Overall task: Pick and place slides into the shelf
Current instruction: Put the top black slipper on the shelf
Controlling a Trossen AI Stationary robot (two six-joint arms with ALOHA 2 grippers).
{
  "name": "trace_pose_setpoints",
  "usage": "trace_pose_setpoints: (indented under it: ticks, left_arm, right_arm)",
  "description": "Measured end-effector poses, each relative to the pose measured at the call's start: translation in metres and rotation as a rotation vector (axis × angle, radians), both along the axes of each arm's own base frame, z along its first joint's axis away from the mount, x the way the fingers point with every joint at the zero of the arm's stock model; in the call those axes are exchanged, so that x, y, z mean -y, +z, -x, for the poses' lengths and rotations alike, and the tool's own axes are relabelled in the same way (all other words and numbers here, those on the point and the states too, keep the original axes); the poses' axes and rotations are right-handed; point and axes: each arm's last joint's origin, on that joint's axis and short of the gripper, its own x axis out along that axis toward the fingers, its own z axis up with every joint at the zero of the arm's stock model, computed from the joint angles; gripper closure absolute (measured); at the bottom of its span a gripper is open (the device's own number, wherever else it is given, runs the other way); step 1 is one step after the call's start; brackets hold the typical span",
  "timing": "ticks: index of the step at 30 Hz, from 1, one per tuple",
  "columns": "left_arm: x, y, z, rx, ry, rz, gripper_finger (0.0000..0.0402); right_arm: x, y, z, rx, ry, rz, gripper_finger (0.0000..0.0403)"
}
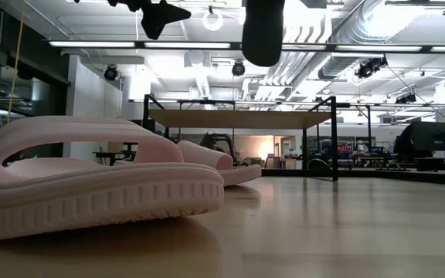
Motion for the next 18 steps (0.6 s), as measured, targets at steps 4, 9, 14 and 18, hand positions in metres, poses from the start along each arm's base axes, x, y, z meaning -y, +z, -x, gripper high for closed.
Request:
trace_pose_setpoints:
  ticks: [4,9,14,18]
  left_arm:
    - [0.0,0.0,0.0,0.0,0.0,0.0,0.0144]
    - [0.0,0.0,0.0,0.0,0.0,0.0,0.0144]
    - [0.0,0.001,0.0,0.01,0.0,-0.003,0.0144]
    - [0.0,0.002,0.0,0.017,0.0,-0.006,0.0144]
  right_arm:
    - [-0.015,-0.002,-0.003,-0.029,-0.005,0.023,0.0375]
    - [-0.03,-0.002,-0.006,-0.028,0.0,0.048,0.0375]
    - [-0.041,0.009,-0.008,0.07,0.034,0.112,0.0375]
    - [-0.049,0.012,-0.009,0.1,0.103,0.107,0.0375]
